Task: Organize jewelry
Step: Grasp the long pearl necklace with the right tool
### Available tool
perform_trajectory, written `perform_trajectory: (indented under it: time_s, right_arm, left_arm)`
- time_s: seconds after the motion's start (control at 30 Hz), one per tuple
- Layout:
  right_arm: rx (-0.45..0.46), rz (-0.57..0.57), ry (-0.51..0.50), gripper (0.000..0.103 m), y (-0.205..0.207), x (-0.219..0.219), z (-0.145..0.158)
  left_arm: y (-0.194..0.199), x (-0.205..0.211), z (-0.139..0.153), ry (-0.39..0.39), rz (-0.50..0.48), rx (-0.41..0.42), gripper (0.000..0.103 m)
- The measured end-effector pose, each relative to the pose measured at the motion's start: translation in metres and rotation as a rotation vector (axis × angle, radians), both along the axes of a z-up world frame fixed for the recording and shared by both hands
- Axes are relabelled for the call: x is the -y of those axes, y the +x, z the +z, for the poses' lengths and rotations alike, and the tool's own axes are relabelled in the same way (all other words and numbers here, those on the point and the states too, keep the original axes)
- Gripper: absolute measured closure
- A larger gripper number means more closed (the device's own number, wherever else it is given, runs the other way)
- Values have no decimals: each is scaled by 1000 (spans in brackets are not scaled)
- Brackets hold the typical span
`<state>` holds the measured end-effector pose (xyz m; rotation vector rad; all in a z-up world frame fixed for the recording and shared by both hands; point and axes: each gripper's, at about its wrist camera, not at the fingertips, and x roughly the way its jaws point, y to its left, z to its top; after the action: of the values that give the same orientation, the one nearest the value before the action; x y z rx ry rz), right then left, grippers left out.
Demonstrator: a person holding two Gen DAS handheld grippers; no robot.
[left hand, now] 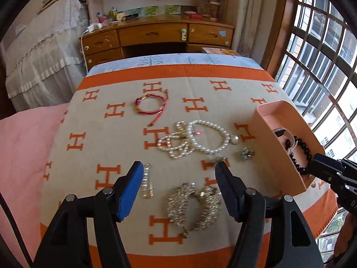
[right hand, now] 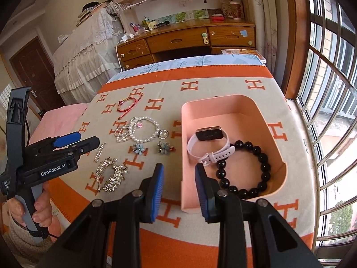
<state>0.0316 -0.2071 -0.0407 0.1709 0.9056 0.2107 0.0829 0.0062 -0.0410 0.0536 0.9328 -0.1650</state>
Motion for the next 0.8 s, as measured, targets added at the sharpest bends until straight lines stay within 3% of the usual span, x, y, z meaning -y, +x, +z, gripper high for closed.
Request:
perform_trajectory:
  time_s: [0.13, 0.4, 0.8]
  right_arm:
    - [15, 50, -2, 61, 5, -20, 5]
    - [-18, 186, -54, 61, 46, -66, 3]
    - [-143, 340, -240, 61, 117, -134, -44]
  left_arm:
    - [-8, -34, -5, 0, 55, -10, 32]
    - [-11, -65, -20, -10, 100, -37, 31]
    - [-1, -62, -34, -27, 61, -64, 31]
